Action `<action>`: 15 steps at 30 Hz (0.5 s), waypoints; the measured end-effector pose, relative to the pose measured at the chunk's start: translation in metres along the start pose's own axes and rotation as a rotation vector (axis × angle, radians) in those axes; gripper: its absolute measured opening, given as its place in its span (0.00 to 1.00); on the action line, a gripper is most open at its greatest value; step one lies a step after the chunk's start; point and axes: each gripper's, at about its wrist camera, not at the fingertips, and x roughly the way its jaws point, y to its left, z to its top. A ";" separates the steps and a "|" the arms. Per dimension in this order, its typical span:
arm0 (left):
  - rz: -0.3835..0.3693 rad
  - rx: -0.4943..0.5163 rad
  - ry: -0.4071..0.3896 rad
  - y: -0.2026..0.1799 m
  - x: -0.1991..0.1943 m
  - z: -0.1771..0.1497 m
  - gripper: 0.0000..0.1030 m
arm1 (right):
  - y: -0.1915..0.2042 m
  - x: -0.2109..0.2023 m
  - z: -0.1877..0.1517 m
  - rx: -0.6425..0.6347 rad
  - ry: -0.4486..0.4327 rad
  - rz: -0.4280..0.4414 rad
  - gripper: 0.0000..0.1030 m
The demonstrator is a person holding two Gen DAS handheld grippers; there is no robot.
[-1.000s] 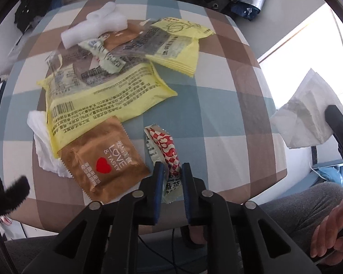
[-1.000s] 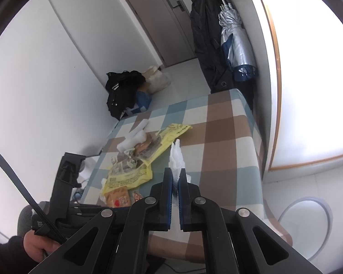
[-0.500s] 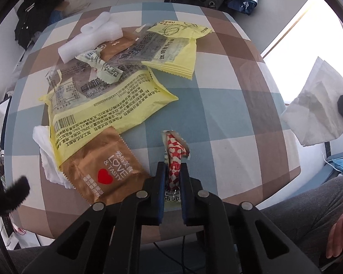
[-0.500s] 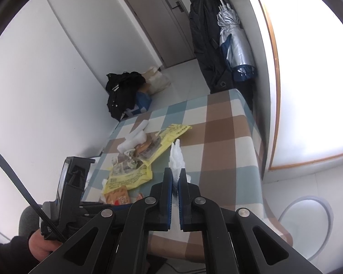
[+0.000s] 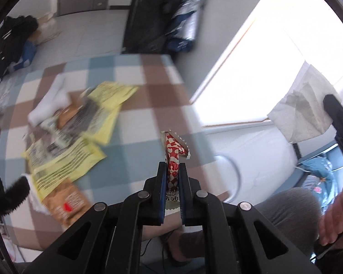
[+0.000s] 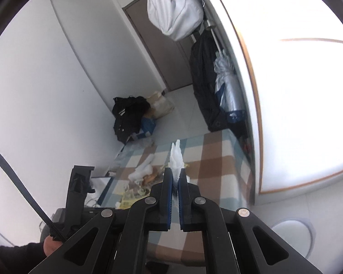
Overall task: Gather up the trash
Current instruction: 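Lift the candy wrapper with the left gripper and carry it over the bin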
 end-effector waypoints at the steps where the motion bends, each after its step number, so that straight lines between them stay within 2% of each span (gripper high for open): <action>1: -0.027 0.021 -0.011 -0.012 -0.002 0.006 0.06 | -0.006 -0.014 0.006 -0.002 -0.025 -0.020 0.04; 5: -0.118 0.092 -0.003 -0.061 0.008 0.026 0.06 | -0.036 -0.053 0.016 0.015 -0.084 -0.098 0.04; 9: -0.180 0.148 0.068 -0.101 0.042 0.039 0.06 | -0.081 -0.082 0.012 0.088 -0.122 -0.187 0.04; 13: -0.249 0.162 0.189 -0.130 0.085 0.038 0.06 | -0.139 -0.087 -0.011 0.196 -0.090 -0.280 0.04; 15: -0.238 0.172 0.232 -0.141 0.106 0.037 0.06 | -0.165 -0.079 -0.029 0.241 -0.049 -0.326 0.04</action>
